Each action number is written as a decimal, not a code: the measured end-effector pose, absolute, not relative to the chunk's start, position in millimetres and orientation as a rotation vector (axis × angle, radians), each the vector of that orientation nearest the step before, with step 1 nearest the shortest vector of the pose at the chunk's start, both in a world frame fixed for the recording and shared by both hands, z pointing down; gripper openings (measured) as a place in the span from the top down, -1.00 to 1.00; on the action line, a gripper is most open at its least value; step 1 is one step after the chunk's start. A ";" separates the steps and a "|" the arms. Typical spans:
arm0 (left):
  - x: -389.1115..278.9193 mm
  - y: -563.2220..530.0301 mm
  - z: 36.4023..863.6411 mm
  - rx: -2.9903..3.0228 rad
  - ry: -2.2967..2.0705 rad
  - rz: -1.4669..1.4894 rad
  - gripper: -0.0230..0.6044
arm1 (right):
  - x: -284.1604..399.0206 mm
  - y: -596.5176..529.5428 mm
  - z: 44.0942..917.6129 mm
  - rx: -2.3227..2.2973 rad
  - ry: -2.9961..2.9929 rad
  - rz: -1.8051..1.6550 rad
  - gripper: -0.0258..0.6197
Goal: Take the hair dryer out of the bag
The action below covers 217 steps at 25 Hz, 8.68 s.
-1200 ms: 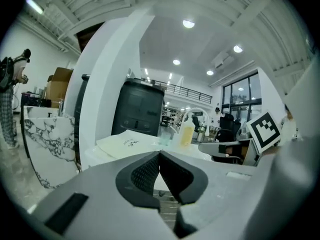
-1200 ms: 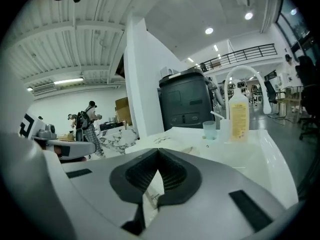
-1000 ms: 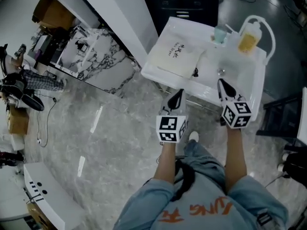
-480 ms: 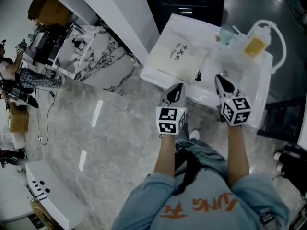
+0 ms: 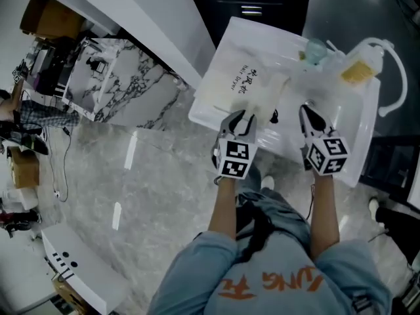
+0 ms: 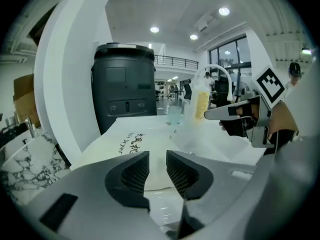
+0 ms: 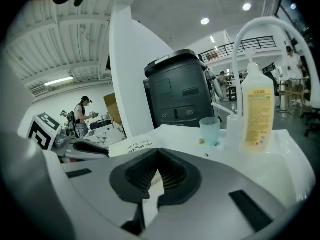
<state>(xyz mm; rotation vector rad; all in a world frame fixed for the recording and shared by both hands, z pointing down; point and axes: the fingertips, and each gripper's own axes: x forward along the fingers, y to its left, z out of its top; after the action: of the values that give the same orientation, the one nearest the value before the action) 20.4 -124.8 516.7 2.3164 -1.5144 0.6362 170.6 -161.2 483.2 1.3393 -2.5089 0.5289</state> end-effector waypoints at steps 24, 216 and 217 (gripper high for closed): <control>18.3 -183.8 584.9 2.486 -1.092 1.347 0.44 | 166.9 -210.7 527.0 1.451 -2.379 0.586 0.92; 84.5 -303.9 472.1 2.465 -1.407 0.303 0.92 | 283.2 -171.5 616.9 1.605 -1.684 1.185 0.24; 83.6 -304.3 477.1 2.453 -1.409 0.312 0.92 | 283.3 -173.2 620.8 1.589 -1.673 1.185 0.24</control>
<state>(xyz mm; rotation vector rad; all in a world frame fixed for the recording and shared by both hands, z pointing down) 83.6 -304.3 477.1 2.4527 -1.4087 0.3122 283.3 -173.2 620.8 1.5893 -1.6735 1.1847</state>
